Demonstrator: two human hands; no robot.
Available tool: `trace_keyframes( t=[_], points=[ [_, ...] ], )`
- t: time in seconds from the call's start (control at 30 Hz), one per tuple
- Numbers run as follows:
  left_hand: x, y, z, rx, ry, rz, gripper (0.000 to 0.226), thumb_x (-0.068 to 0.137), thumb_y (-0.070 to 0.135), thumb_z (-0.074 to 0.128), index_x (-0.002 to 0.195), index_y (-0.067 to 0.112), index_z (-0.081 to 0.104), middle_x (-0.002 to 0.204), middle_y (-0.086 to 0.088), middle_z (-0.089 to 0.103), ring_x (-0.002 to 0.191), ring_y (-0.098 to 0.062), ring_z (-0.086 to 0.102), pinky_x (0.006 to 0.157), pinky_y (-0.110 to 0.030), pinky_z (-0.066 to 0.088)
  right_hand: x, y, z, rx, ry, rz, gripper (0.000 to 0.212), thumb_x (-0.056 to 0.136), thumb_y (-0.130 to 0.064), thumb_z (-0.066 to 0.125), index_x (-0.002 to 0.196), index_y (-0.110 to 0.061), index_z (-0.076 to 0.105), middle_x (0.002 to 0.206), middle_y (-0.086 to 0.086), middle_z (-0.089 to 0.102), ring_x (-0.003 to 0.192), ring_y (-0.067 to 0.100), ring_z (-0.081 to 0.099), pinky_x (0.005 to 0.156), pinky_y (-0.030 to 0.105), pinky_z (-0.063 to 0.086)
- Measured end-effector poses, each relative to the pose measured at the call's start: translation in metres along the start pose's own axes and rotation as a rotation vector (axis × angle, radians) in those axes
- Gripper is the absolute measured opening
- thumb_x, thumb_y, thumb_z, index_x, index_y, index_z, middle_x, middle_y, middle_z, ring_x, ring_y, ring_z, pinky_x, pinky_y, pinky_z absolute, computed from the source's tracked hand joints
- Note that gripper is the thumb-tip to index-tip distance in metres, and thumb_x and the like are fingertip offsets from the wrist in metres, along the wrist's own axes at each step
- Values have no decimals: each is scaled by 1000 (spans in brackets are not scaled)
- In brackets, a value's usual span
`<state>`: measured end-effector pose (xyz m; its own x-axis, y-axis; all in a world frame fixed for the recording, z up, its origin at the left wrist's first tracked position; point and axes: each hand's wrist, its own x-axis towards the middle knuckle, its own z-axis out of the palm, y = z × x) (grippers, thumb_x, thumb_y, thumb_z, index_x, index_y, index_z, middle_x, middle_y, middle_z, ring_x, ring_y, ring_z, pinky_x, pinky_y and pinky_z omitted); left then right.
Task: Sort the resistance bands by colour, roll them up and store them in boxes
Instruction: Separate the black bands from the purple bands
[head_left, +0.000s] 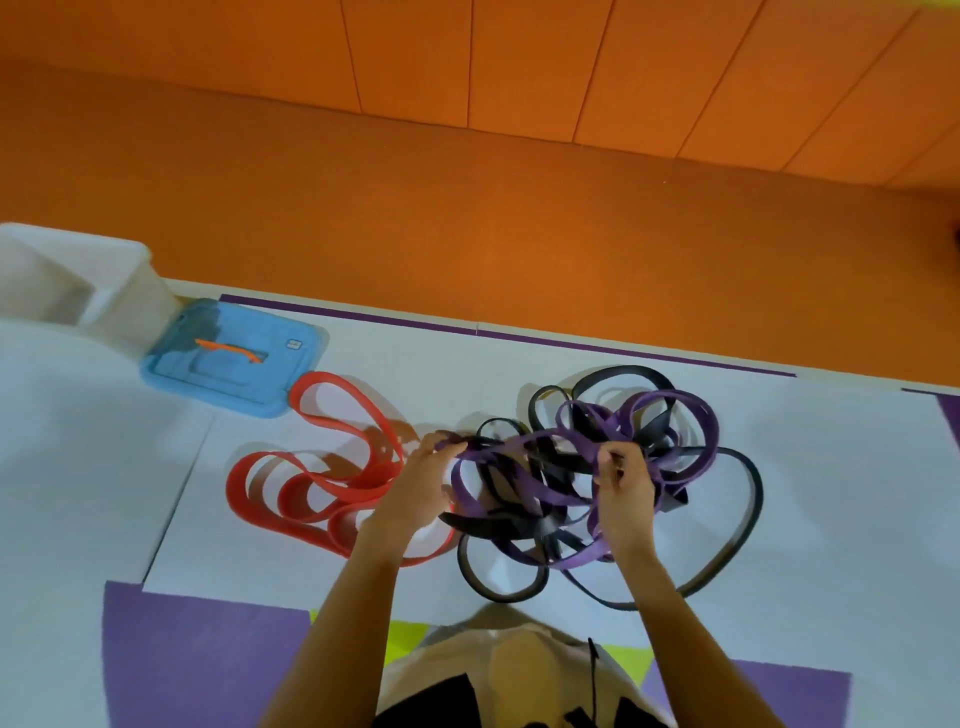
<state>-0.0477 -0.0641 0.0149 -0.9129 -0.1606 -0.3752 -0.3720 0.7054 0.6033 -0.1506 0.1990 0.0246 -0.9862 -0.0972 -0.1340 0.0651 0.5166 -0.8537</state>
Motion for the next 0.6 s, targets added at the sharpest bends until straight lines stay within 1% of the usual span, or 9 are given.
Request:
trace_keyframes(
  t=[0.07, 0.17, 0.2, 0.27, 0.33, 0.37, 0.47, 0.53, 0.6],
  points=[
    [6, 5, 2, 63, 12, 10, 91, 89, -3, 72, 164, 28, 31, 165, -6, 34, 144, -32, 46, 107, -32, 52, -1, 1, -11, 99, 63, 32, 9, 111, -25, 49, 109, -27, 58, 101, -2, 69, 89, 20, 72, 75, 38, 59],
    [11, 8, 6, 206, 22, 9, 97, 90, 4, 74, 167, 32, 21, 171, -2, 27, 141, -34, 49, 99, -41, 59, -8, 7, -21, 149, 123, 63, 8, 109, -21, 54, 104, -17, 59, 101, 3, 68, 92, 28, 74, 79, 45, 61],
    [13, 8, 8, 227, 35, -8, 95, 92, 1, 70, 167, 32, 21, 171, -2, 26, 142, -34, 48, 101, -42, 57, -11, 8, -24, 145, 135, 75, 11, 107, -22, 58, 100, -14, 58, 97, 5, 66, 90, 27, 72, 79, 45, 60],
    [16, 12, 12, 240, 53, -77, 92, 92, -3, 61, 166, 33, 21, 171, -2, 24, 145, -33, 44, 111, -46, 49, -17, 13, -29, 71, 156, 83, 29, 99, -30, 70, 87, -10, 54, 87, 7, 59, 78, 18, 61, 73, 37, 52],
    [18, 17, 19, 279, 56, -139, 91, 93, 3, 62, 167, 34, 18, 172, -4, 20, 151, -33, 35, 122, -49, 36, -21, 18, -35, -55, 167, 68, 45, 90, -33, 81, 75, -5, 49, 80, 7, 50, 67, 10, 47, 65, 27, 41],
    [19, 20, 23, 295, 56, -161, 90, 94, 8, 63, 167, 33, 17, 173, -5, 17, 154, -33, 29, 125, -50, 30, -23, 21, -37, -104, 165, 46, 49, 87, -30, 84, 70, -4, 46, 78, 5, 47, 65, 10, 44, 63, 21, 38],
    [21, 27, 34, 260, 63, -217, 86, 99, 19, 66, 167, 32, 15, 176, -7, 5, 160, -34, 14, 128, -56, 17, -30, 31, -47, -145, 139, -29, 47, 83, -18, 87, 66, -8, 44, 78, 2, 46, 66, 11, 47, 62, 14, 38],
    [24, 29, 38, 242, 73, -238, 82, 100, 25, 66, 166, 33, 18, 176, -7, 2, 162, -34, 11, 128, -58, 15, -35, 38, -54, -105, 123, -38, 43, 83, -11, 86, 67, -12, 46, 82, 3, 53, 73, 15, 55, 65, 12, 40],
    [29, 28, 38, 218, 64, -245, 77, 102, 29, 64, 165, 37, 21, 176, -6, 2, 162, -34, 9, 128, -60, 17, -39, 45, -61, -71, 112, -45, 41, 83, -5, 86, 68, -14, 49, 89, 1, 61, 82, 14, 62, 70, 14, 44]
  ],
)
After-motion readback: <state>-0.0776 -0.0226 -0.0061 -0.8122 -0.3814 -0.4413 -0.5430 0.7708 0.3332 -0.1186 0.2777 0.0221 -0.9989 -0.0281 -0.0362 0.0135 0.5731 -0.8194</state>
